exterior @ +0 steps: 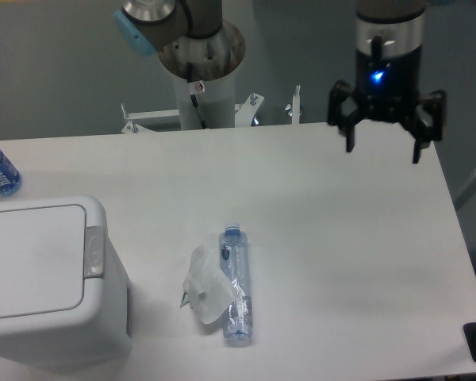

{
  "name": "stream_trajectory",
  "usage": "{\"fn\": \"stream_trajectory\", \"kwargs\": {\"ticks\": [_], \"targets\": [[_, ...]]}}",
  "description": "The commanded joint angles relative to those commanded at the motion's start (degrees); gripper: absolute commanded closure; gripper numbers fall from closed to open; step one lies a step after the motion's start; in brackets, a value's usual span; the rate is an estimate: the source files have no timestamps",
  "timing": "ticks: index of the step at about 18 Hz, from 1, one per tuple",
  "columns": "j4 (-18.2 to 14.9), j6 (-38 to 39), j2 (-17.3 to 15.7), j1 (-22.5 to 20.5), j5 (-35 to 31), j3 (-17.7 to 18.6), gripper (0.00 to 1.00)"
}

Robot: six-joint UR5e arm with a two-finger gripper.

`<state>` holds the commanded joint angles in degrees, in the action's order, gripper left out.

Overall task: Open the trash can
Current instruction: 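Move the open gripper over the table toward the white trash can, then lower the gripper onto the trash can lid edge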

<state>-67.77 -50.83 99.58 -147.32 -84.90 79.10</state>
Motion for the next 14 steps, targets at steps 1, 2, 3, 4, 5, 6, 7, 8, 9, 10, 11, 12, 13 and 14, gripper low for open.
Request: {"fn": "stream_trajectory", "kwargs": {"ticks": [1,2,3,4,5,6,7,8,9,10,11,12,13,14], "targets": [[0.44,2.55,0.09,1.23,0.09,0.0,0.0],[0.97,4.92,0.44,2.72,0.17,-0.09,0.0],[1.49,7.56,0.62,4.13,0.18,-0.09,0.0],[2.02,10.2,1.05,5.54,0.18,-0.17,0.0],[2.63,13.01,1.4,6.94,0.26,-0.35,0.0],[3.16,15.82,1.76,8.43,0.44,-0.35,0.0],[3.78,18.72,2.19,9.67,0.7,-0.53,0.0],[4.48,21.44,2.72,10.99,1.31,-0.7,0.0],[4.92,24.17,3.07,12.13,2.28,-0.7,0.0],[5.36,26.98,3.34,13.01,3.94,-0.7,0.0],[5.63,29.53,3.78,13.89,5.87,-0.7,0.0],[5.63,31.73,4.13,14.16,7.54,-0.88,0.0],[5.63,33.41,4.31,14.34,9.65,-0.97,0.0],[5.63,34.73,4.48,14.86,12.19,-0.88,0.0]]}}
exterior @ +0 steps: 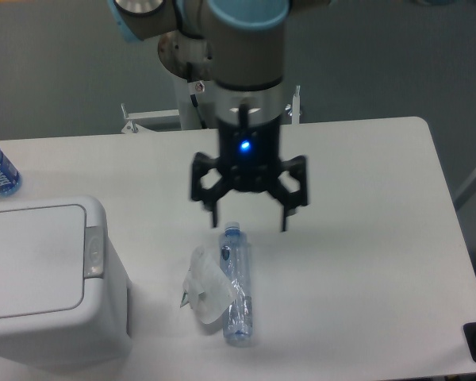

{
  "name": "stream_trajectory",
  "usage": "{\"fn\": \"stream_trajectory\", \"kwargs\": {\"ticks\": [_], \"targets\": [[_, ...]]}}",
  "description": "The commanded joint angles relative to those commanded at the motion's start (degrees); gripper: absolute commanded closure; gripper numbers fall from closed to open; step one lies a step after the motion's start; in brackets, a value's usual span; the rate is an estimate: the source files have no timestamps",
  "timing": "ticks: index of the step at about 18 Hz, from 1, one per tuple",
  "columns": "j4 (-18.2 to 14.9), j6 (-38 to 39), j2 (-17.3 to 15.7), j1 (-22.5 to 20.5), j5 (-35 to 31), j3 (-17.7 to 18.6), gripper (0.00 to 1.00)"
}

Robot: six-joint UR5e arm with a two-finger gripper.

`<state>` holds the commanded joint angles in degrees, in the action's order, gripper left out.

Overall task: Open the trash can
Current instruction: 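Lower the gripper onto the trash can lid edge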

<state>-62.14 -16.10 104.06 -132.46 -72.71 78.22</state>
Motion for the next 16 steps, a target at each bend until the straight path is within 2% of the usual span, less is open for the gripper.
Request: {"fn": "stream_trajectory", "kwargs": {"ticks": [2,9,16], "targets": [[0.0,1.24,0.35,0.27,2.83,0.09,0.0],[0.35,1.42,2.46,4.83,2.93,0.18,0.0],[1.58,2.47,2.81,5.98,3.01,0.09,0.0]]}}
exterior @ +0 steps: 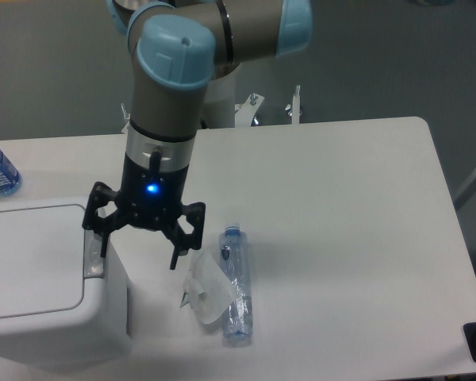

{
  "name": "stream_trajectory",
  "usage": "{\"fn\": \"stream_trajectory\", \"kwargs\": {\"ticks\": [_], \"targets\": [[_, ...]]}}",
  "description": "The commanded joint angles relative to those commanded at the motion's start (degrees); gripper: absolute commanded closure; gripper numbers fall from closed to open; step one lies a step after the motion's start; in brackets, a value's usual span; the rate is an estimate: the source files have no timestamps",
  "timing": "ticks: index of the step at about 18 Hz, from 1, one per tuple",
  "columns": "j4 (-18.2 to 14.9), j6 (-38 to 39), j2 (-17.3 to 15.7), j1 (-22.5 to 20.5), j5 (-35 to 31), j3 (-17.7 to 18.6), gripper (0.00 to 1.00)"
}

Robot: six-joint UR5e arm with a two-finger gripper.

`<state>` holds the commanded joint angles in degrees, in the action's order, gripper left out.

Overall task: Open the trash can
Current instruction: 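Lower the gripper onto the trash can lid edge, then push the gripper against the lid to swing it open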

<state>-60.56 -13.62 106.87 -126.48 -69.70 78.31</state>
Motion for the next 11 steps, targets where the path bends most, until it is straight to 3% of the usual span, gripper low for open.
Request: {"fn": "stream_trajectory", "kwargs": {"ticks": [11], "targets": [[0.09,-0.26,0.53,0.35,-0.35,0.09,0.0]]}}
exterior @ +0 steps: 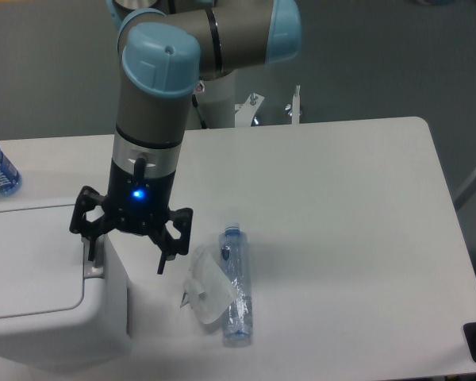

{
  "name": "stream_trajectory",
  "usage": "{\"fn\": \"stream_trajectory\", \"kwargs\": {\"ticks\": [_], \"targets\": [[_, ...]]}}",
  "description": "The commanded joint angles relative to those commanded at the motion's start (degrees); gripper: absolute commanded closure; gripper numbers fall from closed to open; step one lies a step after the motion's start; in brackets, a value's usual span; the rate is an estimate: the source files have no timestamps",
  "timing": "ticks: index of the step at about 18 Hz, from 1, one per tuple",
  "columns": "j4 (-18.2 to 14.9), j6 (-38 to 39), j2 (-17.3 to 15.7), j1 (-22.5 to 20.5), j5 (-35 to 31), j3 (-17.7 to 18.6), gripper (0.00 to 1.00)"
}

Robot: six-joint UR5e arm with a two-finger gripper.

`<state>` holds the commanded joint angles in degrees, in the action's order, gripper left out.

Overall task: Open the trash can
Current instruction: 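Push the gripper against the lid to swing it open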

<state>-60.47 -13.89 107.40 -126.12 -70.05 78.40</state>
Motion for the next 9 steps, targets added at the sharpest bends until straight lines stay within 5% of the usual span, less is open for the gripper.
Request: {"fn": "stream_trajectory", "kwargs": {"ticks": [9], "targets": [[0.26,-0.09,0.09,0.0,-0.09,0.62,0.0]]}}
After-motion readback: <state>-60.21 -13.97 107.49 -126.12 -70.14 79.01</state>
